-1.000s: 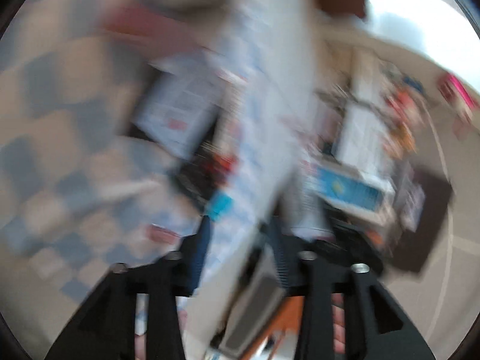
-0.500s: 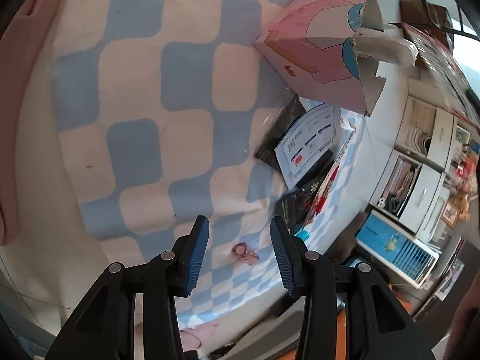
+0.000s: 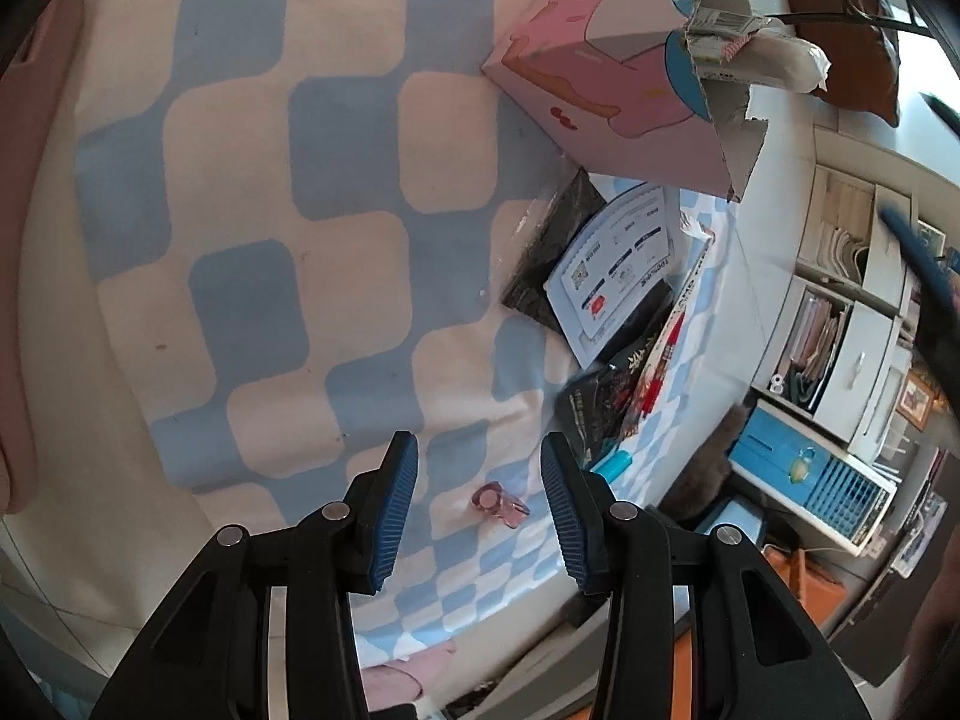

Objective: Organize objects

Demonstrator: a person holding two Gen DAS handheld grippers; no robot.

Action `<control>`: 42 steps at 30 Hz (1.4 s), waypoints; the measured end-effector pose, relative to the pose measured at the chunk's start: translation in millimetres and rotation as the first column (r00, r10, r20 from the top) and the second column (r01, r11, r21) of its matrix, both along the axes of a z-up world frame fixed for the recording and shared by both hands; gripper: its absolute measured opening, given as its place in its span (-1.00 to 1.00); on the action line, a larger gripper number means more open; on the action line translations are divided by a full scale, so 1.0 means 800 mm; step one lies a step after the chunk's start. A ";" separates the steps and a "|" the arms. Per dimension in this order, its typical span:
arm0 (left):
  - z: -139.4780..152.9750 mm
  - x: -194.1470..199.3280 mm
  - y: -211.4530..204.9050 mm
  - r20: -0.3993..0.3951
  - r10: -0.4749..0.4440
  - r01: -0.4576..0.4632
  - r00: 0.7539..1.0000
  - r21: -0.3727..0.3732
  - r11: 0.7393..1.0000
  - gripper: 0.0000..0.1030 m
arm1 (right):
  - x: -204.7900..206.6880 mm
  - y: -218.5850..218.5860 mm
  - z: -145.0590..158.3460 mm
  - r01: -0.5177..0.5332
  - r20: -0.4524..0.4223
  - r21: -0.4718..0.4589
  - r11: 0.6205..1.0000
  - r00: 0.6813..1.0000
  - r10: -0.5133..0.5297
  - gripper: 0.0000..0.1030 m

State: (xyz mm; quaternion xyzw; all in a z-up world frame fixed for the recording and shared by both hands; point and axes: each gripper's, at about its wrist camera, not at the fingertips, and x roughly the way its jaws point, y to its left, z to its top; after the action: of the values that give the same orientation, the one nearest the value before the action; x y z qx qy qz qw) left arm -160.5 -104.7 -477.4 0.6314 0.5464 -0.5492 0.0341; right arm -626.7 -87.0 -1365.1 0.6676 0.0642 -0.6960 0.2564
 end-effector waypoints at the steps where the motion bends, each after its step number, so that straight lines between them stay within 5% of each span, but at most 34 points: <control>1: 0.000 -0.001 0.000 -0.003 0.003 -0.003 1.000 -0.002 1.000 -0.21 | 0.002 0.015 0.007 0.036 0.027 -0.041 0.998 0.999 -0.035 0.25; 5: -0.001 -0.010 0.011 -0.048 -0.036 0.035 0.998 -0.029 0.999 -0.21 | 0.026 0.110 0.021 0.248 0.190 -0.183 0.951 0.958 -0.214 0.25; 8: 0.001 -0.022 0.021 -0.137 -0.073 0.067 0.988 -0.047 0.997 -0.21 | 0.069 0.203 0.026 0.428 0.336 -0.238 0.872 0.879 -0.339 0.27; 12: -0.003 -0.033 0.032 -0.219 -0.088 0.080 0.972 -0.047 0.996 -0.15 | 0.125 0.302 0.041 0.573 0.421 -0.235 0.785 0.788 -0.450 0.27; 15: -0.018 -0.042 0.037 -0.230 -0.050 0.046 0.972 -0.025 0.999 0.09 | 0.159 0.360 0.051 0.640 0.468 -0.226 0.735 0.733 -0.494 0.27; 24: -0.056 -0.044 0.046 -0.202 -0.013 0.006 0.979 -0.035 0.999 0.10 | 0.169 0.424 0.023 0.758 0.565 -0.249 0.603 0.619 -0.546 0.28; 28: -0.067 -0.044 0.041 -0.205 0.074 -0.070 0.976 0.026 0.997 0.10 | 0.158 0.419 0.014 0.745 0.595 -0.255 0.616 0.623 -0.508 0.28; 33: -0.076 -0.066 0.040 -0.243 0.068 -0.065 0.968 0.022 0.998 0.10 | 0.156 0.418 0.011 0.739 0.590 -0.257 0.623 0.631 -0.504 0.28; 39: -0.094 -0.095 0.045 -0.300 -0.122 0.103 0.946 -0.077 0.992 0.10 | 0.162 0.417 0.003 0.741 0.605 -0.244 0.626 0.621 -0.499 0.28; 42: -0.104 -0.098 0.056 -0.344 -0.169 0.155 0.924 -0.068 0.986 0.10 | 0.163 0.414 0.002 0.749 0.610 -0.247 0.615 0.613 -0.502 0.28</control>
State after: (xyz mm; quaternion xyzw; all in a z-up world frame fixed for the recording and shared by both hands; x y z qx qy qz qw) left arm -239.1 -60.2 -560.3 0.5662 0.4787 -0.6641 -0.0962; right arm -496.5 243.9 -1363.5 0.7096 -0.4229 -0.5430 0.1508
